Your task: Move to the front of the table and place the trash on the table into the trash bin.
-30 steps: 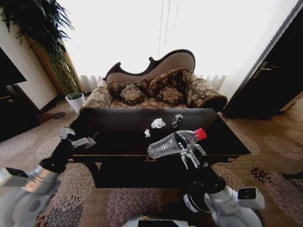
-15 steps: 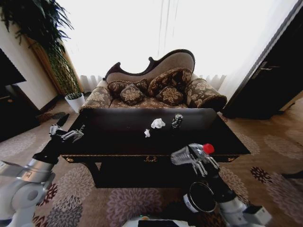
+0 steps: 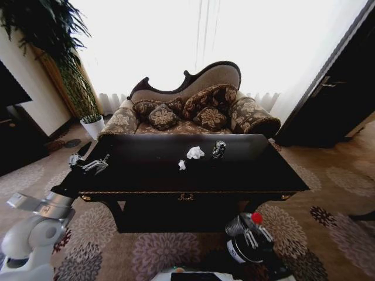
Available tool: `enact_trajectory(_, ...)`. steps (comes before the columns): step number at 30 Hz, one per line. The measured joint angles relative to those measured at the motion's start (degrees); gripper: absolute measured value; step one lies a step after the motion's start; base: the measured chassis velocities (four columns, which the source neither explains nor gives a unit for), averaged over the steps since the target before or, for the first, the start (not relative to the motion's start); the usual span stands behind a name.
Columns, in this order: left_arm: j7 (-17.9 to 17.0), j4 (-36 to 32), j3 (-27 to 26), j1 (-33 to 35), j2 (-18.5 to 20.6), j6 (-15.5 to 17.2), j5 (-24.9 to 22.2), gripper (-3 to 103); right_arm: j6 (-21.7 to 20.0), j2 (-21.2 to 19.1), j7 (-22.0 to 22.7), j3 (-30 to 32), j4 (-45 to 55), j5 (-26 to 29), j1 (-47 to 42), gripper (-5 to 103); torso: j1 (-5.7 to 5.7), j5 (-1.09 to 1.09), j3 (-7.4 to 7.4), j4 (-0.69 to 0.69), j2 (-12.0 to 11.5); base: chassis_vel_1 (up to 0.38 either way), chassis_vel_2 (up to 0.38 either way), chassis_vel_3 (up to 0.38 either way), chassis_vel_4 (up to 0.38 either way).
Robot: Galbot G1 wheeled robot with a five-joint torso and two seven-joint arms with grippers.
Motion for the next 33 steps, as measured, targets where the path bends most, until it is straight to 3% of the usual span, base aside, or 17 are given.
enact_trajectory(8, 0.1, -1.6, -2.2, 1.2, 0.9, -0.1, -0.6, 100, 0.8, -5.1, -0.6, -4.4, -21.0, -2.7, 9.5, 27, 0.00, 0.03, 0.00, 0.00, 0.0, 0.000, 0.000, 0.000, 0.000)
enact_trajectory(14, 0.0, -3.4, -5.2, 2.8, 1.7, 0.1, -1.8, 100, 0.3, -6.9, -0.7, -7.3, -28.5, -1.9, 16.0, 27, 0.00, 0.03, 0.00, 0.00, 0.0, 0.000, 0.000, 0.000, 0.000)
enact_trajectory(20, -0.3, -6.3, -10.2, 5.8, 1.3, 0.6, -3.4, 100, -1.4, -9.0, -0.2, -11.6, -37.1, 0.8, 25.8, 27, 0.00, 0.02, 0.00, 0.01, 0.0, 0.000, 0.000, 0.000, 0.000)
enact_trajectory(23, -0.5, -8.2, -14.5, 7.8, 1.1, 0.8, -5.2, 100, -4.7, -10.1, 0.5, -14.4, -41.9, 5.7, 31.7, 27, 0.00, 0.02, 0.00, 0.01, 0.0, 0.000, 0.000, 0.000, 0.000)
enact_trajectory(26, -1.1, -9.9, -17.6, 9.2, 1.1, 1.1, -7.6, 100, -6.2, -10.4, 1.0, -15.6, -45.4, 6.9, 35.4, 27, 0.00, 0.03, 0.01, 0.02, 0.0, 0.000, 0.000, 0.000, 0.000)
enact_trajectory(33, -1.8, -13.0, -23.8, 11.7, 1.1, 1.7, -11.9, 100, -6.4, -11.3, 1.3, -18.4, -55.5, 8.3, 42.1, 27, 0.00, 0.03, 0.01, 0.00, 0.0, 0.000, 0.000, 0.000, 0.000)
